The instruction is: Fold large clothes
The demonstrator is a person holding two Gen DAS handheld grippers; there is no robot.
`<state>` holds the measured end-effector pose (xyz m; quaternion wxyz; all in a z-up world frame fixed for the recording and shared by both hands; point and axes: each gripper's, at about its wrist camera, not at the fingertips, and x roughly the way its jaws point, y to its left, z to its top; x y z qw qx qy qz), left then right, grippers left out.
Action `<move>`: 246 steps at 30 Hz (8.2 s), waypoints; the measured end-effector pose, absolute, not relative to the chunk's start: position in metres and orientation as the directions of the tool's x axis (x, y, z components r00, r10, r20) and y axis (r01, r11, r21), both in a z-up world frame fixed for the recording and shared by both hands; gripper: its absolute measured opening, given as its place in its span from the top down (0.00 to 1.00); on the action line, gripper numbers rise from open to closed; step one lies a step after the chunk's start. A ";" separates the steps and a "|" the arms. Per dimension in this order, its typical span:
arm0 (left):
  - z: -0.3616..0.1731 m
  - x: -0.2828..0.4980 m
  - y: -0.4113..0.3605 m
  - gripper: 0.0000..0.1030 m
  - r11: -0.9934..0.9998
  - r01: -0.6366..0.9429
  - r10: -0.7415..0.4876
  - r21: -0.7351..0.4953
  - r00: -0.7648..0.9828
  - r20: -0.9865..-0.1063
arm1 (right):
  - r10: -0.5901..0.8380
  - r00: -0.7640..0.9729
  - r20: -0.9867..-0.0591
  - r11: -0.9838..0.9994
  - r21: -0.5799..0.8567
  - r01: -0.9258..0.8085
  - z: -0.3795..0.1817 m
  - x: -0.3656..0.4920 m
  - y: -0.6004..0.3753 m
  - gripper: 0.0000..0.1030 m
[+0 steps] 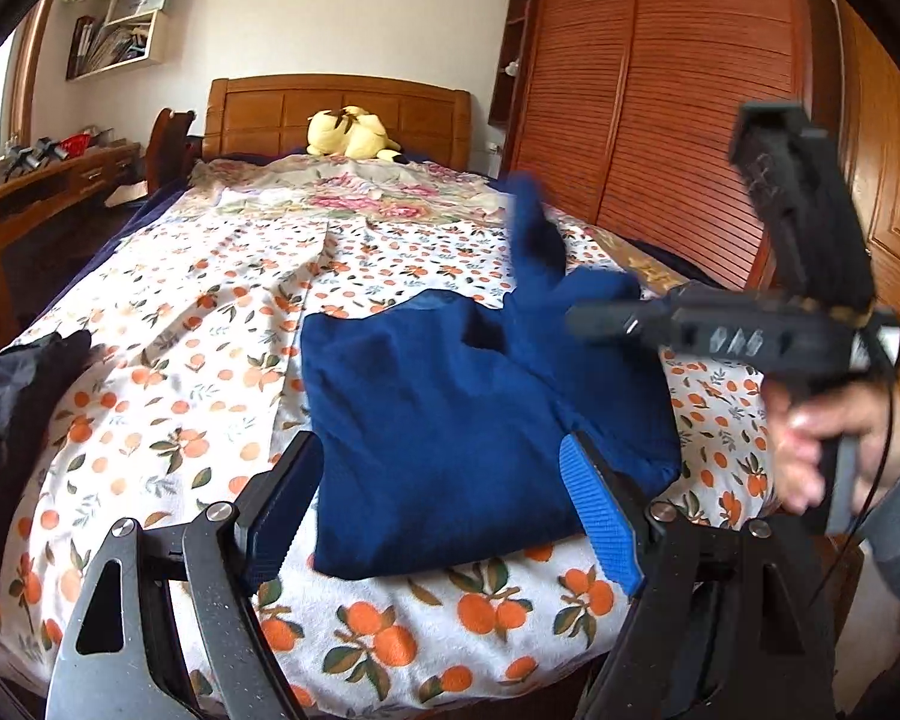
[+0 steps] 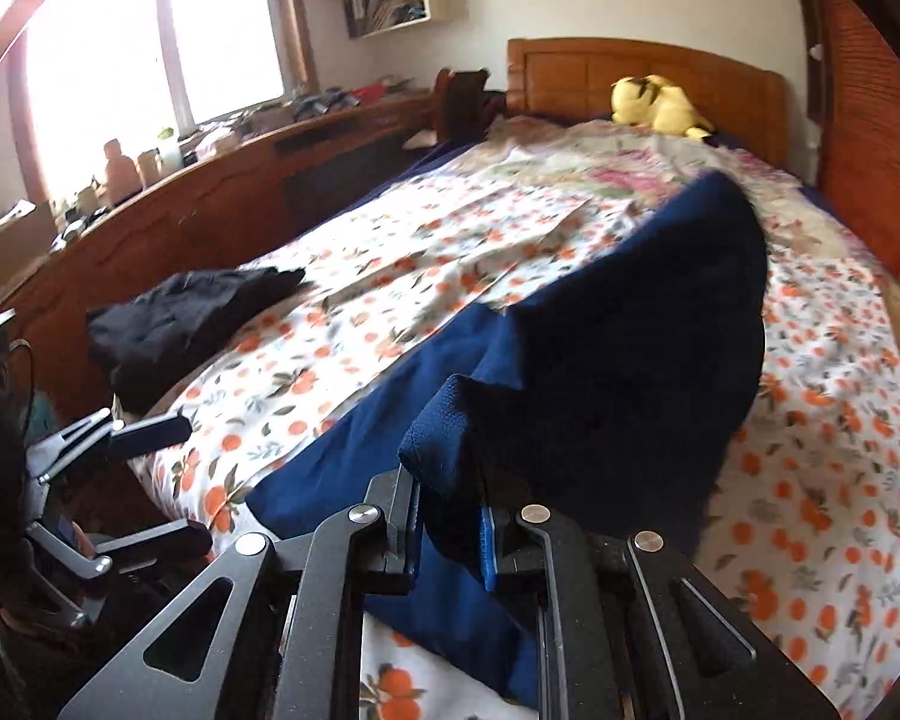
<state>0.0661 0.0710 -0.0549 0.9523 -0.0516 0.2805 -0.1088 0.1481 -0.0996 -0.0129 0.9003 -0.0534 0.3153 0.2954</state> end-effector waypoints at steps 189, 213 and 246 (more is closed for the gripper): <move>-0.136 0.087 0.081 0.48 0.991 0.063 -0.128 -0.115 0.669 -0.732 | 0.552 0.448 -0.704 0.813 0.334 -0.476 -0.136 0.399 -0.145 0.44; -0.144 0.100 0.080 0.84 0.988 0.062 -0.146 -0.139 0.650 -0.746 | 0.570 0.431 -0.700 0.793 0.331 -0.512 -0.135 0.389 -0.137 0.69; -0.006 -0.042 0.408 0.90 0.909 -0.417 0.352 -0.025 0.797 -0.491 | 0.689 0.500 -0.525 0.596 0.018 -0.803 0.045 0.269 0.251 0.84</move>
